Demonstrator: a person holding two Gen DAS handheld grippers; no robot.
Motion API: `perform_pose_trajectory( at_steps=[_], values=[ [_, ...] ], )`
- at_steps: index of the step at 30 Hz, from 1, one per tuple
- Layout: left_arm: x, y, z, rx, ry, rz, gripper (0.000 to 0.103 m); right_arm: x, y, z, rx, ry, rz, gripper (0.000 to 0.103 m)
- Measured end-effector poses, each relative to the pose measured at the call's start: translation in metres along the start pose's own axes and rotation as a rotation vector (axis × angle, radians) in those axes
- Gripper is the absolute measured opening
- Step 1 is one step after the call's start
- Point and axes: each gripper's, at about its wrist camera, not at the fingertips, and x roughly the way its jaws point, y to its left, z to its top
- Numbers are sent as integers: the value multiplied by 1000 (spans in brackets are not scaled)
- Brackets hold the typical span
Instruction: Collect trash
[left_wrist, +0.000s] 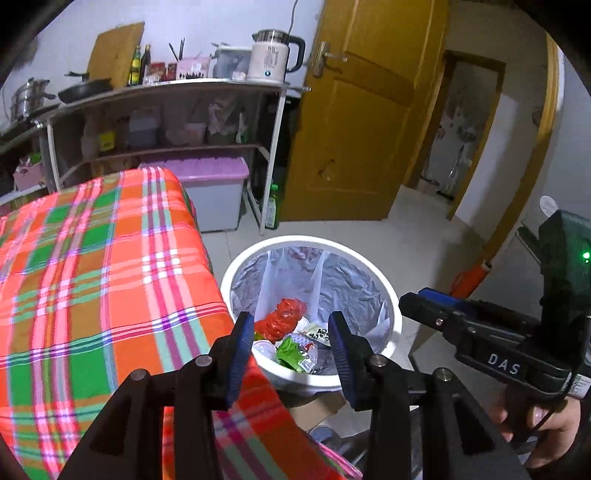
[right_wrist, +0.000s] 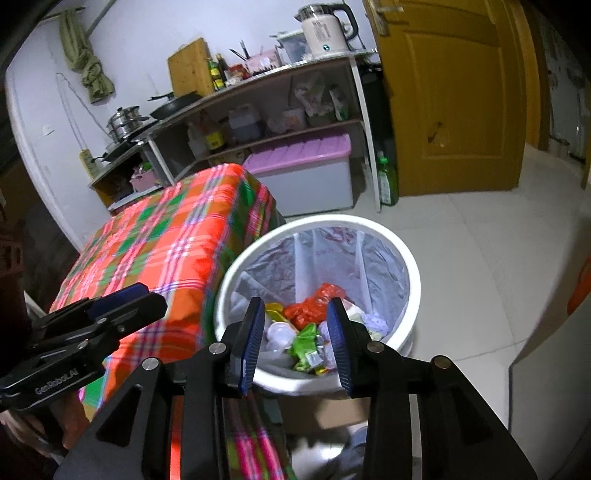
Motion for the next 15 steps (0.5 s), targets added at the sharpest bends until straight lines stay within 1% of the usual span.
perform_pose_trajectory(
  at_steps=[4,7,15],
  values=[
    [-22,-3,-7,5,-29,10,41,-21,13,-4,-24,-34,2,37],
    [-37,-3,-12,4,-46,32,41,-37,22,-11,-42,-55,1,41],
    [-69,-5,-29,8,-87,50,41,-63,43,-31,-88,-69,-9,41]
  ],
)
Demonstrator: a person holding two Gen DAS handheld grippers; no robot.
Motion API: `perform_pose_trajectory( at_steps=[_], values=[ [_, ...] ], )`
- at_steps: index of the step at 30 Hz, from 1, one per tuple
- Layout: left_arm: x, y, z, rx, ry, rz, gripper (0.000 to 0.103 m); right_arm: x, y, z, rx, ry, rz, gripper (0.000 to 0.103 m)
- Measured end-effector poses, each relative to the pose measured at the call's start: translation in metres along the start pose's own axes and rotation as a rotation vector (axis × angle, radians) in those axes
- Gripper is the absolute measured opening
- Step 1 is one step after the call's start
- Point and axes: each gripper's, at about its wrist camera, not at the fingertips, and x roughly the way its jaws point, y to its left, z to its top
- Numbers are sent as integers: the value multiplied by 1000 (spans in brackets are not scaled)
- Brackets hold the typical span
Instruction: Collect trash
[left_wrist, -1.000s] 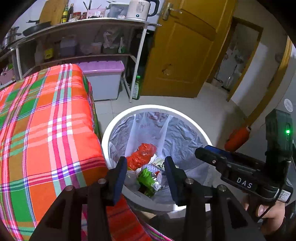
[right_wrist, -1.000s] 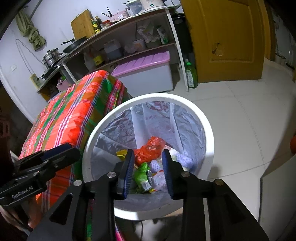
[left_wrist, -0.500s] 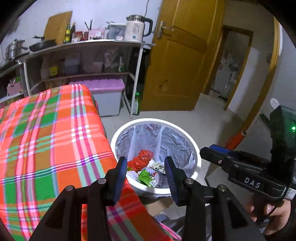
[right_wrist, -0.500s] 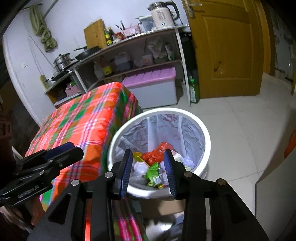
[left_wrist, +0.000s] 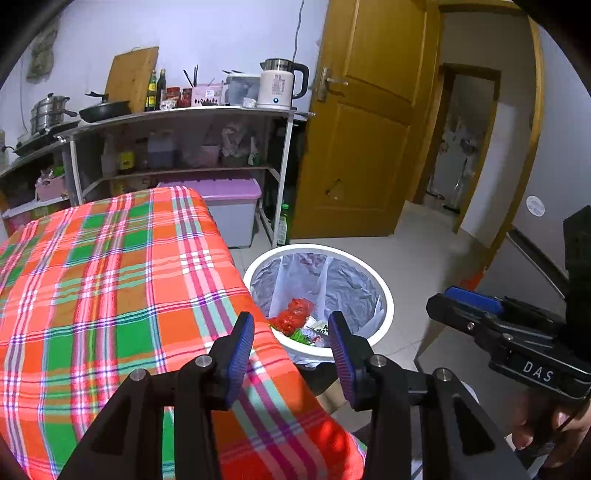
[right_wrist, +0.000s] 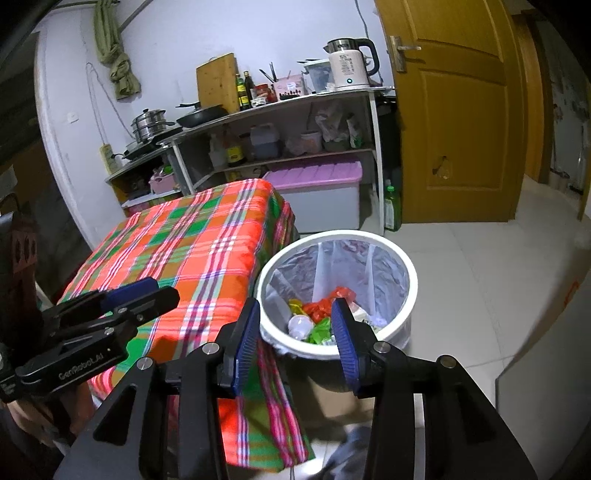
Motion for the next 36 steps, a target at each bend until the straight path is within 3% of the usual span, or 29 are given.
perform_pose_trajectory(
  at_steps=[15,36],
  values=[
    [-37,7,-29,-10,-27,18,41,-27,25,-21,-39,-8,-6,42],
    [-41,3,-32,-4,-25,17,41,-30,29,-25,-44,-4,-7,42]
  ],
)
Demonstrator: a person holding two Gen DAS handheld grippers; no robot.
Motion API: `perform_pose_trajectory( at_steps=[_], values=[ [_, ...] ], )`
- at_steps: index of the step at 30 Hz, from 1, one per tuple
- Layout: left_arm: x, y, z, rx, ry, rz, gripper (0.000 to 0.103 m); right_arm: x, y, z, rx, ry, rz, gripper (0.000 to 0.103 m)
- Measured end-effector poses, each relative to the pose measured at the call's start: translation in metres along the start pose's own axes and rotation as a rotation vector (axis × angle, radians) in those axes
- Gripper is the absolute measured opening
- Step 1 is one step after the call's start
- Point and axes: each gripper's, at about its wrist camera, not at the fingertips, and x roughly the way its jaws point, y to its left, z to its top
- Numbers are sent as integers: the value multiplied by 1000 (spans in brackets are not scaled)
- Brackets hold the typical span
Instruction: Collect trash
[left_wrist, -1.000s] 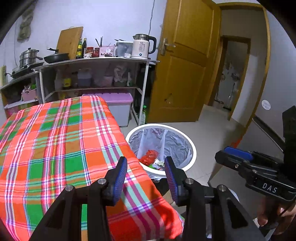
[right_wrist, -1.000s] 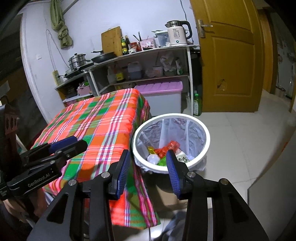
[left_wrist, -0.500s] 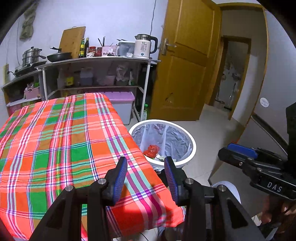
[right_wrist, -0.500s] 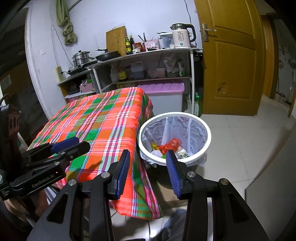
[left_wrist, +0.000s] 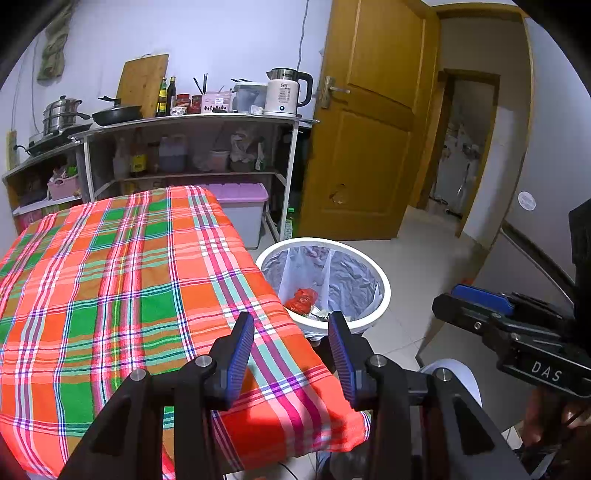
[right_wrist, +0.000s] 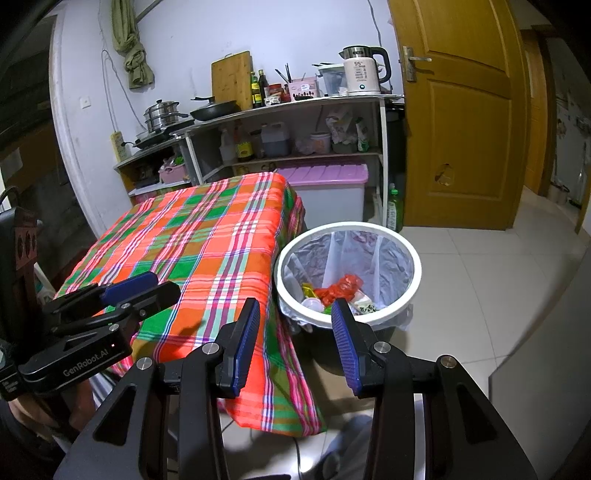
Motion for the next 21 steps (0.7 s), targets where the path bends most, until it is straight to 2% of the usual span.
perform_pose_trajectory(
  at_steps=[21],
  values=[
    [0,-2,-2,6,6,1,41,2,2,-3,-4,5,0,42]
  ],
)
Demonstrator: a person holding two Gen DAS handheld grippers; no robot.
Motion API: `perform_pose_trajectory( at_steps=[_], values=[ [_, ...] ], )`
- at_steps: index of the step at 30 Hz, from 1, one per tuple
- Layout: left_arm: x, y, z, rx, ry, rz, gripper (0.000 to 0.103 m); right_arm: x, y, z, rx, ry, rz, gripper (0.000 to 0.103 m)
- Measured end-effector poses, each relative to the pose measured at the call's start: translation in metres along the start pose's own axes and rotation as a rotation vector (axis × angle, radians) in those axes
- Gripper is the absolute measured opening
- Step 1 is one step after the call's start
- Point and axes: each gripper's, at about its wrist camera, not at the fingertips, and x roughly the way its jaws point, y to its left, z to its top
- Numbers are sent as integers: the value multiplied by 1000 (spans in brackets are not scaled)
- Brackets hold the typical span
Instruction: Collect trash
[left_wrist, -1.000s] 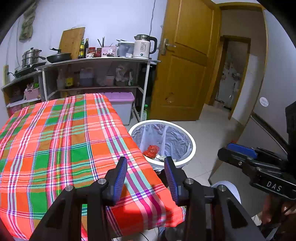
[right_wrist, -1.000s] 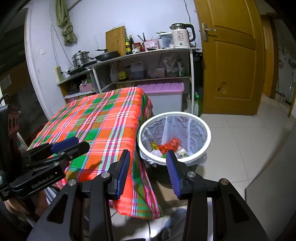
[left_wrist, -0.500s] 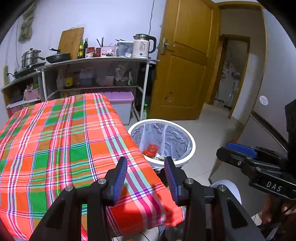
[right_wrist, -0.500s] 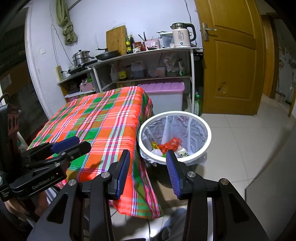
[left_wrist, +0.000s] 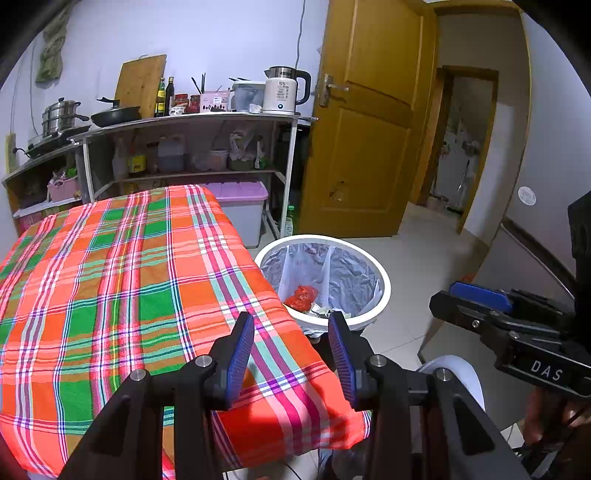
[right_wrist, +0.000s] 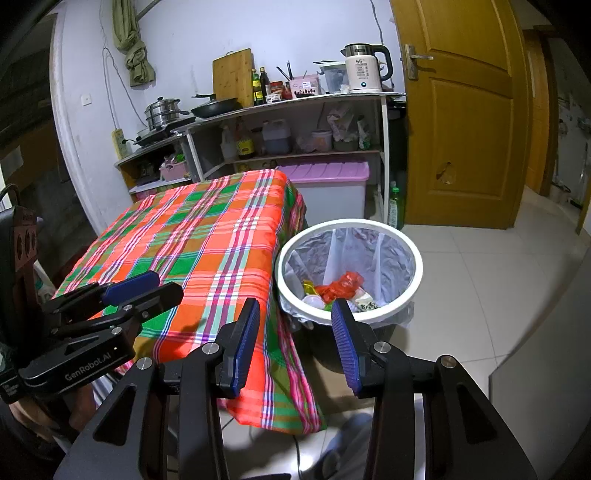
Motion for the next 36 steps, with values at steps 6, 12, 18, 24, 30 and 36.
perform_pose_trajectory(
  at_steps=[6,12,18,24,30,36],
  values=[
    [0,0,0,0,2,1,41,0,0,0,1,2,0,42],
    [-2,2,-1,3,5,0,41,0,1,-2,2,3,1,42],
    [-1,1,-1,1,5,-2,41,1,1,-2,0,3,1,42],
    [-2,1,-3,8,10,-4,41,1,1,-2,1,5,0,42],
    [0,2,-5,19,17,9,41,1,0,-4,3,4,0,42],
    [3,9,-7,0,42,16,41,1,-1,-4,2,4,0,42]
  ],
)
